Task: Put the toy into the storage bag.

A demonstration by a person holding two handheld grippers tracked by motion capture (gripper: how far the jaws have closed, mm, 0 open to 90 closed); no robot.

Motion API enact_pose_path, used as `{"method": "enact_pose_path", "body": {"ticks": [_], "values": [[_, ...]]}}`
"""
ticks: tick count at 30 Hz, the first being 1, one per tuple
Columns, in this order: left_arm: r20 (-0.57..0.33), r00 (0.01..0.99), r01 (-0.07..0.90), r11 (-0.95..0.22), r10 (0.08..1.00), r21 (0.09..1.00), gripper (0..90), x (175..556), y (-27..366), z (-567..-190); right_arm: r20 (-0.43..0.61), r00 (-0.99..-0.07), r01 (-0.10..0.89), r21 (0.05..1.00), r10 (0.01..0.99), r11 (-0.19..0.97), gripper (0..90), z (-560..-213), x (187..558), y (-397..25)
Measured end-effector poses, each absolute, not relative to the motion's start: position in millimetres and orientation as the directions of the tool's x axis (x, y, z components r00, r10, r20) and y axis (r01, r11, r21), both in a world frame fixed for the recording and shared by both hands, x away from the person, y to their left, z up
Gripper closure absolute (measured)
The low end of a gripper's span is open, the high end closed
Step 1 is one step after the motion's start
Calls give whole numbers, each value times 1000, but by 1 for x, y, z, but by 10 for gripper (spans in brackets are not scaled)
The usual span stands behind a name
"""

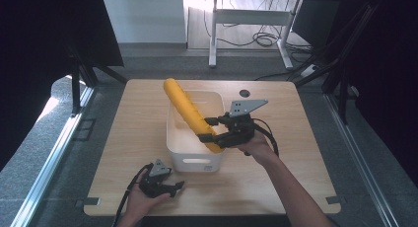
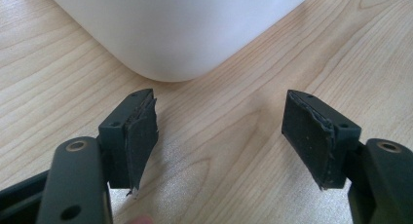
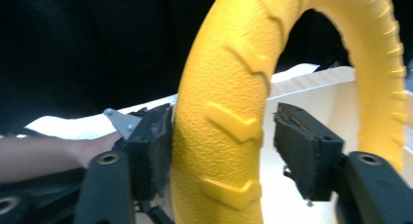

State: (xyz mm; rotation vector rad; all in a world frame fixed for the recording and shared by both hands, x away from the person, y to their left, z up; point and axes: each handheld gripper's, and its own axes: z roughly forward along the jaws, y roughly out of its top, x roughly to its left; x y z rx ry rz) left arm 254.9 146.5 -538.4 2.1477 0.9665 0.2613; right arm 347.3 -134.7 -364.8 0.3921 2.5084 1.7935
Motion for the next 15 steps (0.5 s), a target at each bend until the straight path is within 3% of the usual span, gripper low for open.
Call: {"method": "enact_pose_path", "body": {"ticks": [15], "values": [[-114, 693, 559, -430, 712, 709, 290, 255, 146, -538, 100, -962, 158, 963, 254, 219, 311, -360, 337, -149]]}}
